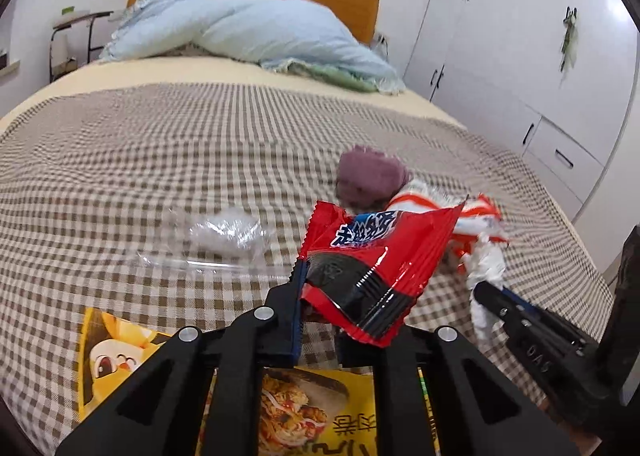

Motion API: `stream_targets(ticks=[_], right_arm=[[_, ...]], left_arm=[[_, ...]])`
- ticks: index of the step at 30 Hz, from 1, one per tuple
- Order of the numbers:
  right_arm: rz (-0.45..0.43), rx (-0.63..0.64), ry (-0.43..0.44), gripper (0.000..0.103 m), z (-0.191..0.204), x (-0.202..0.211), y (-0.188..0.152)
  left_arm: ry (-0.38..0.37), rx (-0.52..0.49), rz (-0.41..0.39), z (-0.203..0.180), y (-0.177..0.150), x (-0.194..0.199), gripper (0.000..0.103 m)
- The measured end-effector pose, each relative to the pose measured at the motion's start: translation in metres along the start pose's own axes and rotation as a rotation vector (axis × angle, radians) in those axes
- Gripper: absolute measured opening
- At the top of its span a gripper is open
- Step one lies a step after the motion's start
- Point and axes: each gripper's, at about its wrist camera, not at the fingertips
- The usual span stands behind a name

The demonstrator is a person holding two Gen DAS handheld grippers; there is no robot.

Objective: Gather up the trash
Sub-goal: 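Close the left tool on the red snack bag, then lift the red snack bag with the left tool while the right tool holds the tissue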

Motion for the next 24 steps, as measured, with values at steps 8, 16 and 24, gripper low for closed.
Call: stream_targets(ticks=[8,16,24], right_arm=[[-0.073,0.064,0.010,0.013,0.012,0.015,-0.001],[-0.139,0.116,0.004,0.013,0.020,0.037,-0.006],[-0.177,0.137,0.026,0.013,0.022,0.062,-0.015]], left_arm=[[0.028,-0.032,-0.058,-0.013,-0.001,0.021,0.008],[0.037,-0.024,-0.086,-0.013,-0.003,0.040,0.008],[0.031,-0.026,-0.113,-0.016,-0.009,0.063,0.008]])
Point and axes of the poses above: each gripper's, at about its wrist camera, not at the fingertips, and x roughly against the way its jaws point, z to its left, y to its top, and after that the axes turned 3 degrees about -y, right-handed
